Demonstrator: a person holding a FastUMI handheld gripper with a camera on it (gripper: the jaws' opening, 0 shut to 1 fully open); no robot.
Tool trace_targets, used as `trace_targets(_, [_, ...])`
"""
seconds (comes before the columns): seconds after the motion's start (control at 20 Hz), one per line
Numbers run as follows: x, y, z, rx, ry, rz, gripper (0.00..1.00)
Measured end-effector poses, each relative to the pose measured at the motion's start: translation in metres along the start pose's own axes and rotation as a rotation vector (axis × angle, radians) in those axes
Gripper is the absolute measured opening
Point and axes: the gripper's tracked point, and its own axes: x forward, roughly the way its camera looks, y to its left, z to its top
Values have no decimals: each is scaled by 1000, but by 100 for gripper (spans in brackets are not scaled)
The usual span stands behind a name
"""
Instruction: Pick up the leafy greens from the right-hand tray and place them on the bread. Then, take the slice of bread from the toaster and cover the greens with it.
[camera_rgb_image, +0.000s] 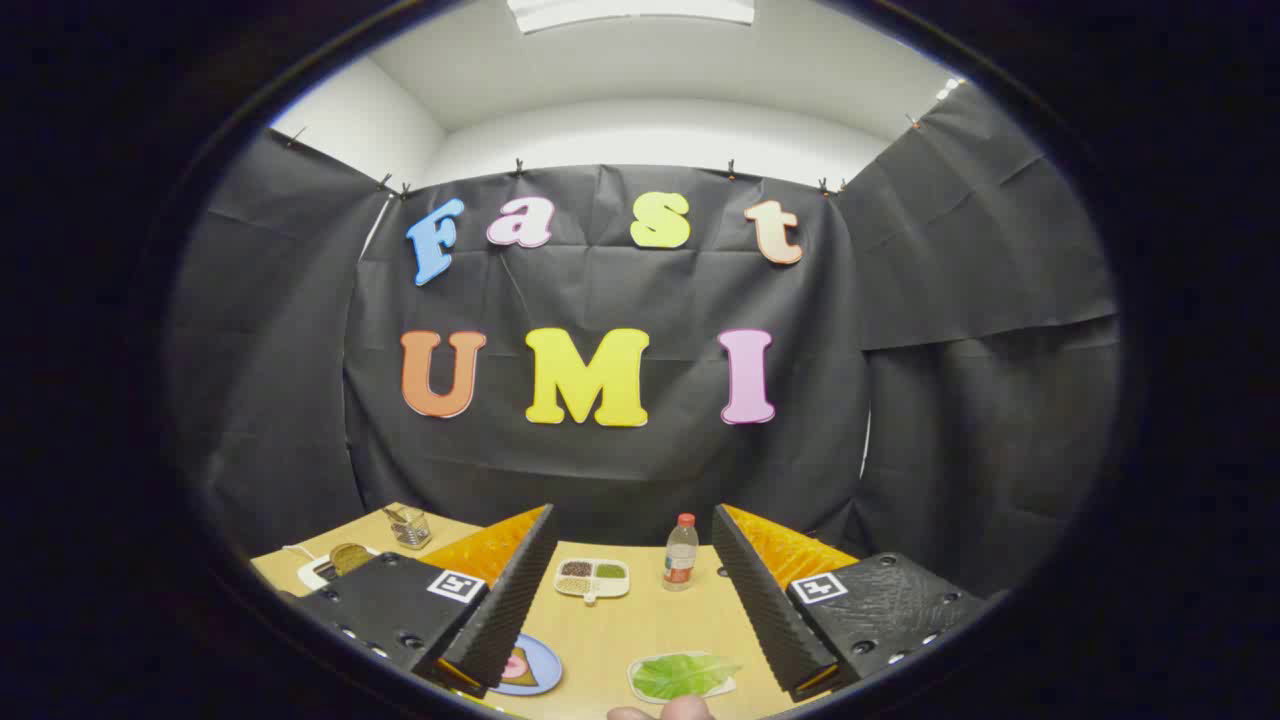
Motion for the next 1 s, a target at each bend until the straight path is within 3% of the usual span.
trace_targets(1.0, [1,-5,-17,27,58,30,95])
